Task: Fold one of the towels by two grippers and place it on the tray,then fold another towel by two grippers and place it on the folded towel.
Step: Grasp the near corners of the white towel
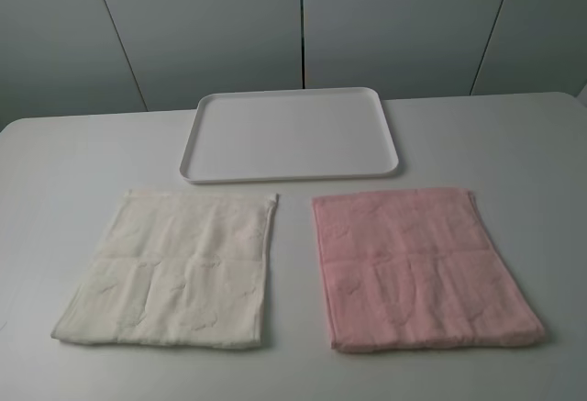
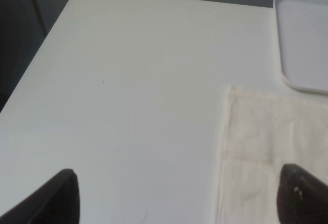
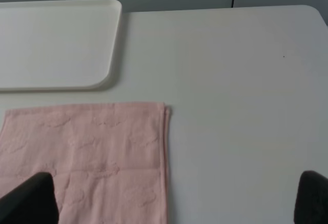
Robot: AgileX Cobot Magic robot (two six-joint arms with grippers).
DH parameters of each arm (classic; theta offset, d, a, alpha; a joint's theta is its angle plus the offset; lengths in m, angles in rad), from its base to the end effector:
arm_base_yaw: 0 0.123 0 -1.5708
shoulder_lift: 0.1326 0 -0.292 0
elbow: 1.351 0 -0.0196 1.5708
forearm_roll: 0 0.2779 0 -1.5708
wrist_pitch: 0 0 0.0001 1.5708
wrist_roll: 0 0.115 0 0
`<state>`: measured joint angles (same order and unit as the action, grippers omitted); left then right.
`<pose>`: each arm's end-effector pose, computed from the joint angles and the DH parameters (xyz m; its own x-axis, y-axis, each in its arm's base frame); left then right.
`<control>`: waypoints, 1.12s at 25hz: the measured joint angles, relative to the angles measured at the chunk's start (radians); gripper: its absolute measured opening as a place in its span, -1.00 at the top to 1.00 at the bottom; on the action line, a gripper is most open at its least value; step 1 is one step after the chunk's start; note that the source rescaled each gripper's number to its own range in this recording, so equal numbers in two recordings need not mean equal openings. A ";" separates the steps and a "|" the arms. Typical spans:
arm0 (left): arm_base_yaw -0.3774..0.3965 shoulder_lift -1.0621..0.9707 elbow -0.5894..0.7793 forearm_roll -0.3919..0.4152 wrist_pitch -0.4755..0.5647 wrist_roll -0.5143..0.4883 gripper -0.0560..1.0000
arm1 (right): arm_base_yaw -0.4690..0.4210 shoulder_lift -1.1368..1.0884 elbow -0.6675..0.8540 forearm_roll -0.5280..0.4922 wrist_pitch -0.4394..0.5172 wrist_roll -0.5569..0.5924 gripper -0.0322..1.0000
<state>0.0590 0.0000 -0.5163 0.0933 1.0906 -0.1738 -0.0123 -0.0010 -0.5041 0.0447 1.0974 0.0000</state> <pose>0.0290 0.0112 0.2819 -0.4446 -0.1563 -0.8820 -0.1912 0.9785 -0.0770 0.0307 0.0042 0.2771 -0.4839 0.0263 -0.8747 -0.0127 0.9992 0.0371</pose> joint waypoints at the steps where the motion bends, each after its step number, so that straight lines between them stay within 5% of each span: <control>1: 0.000 0.000 0.000 0.000 0.000 0.000 -0.99 | 0.000 0.000 0.000 0.000 0.000 0.000 -1.00; 28: 0.000 0.000 0.000 0.000 0.000 0.000 -0.99 | 0.000 0.000 0.000 0.000 0.000 0.000 -1.00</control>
<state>0.0590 0.0000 -0.5163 0.0933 1.0906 -0.1738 -0.0123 -0.0010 -0.5041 0.0447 1.0974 0.0000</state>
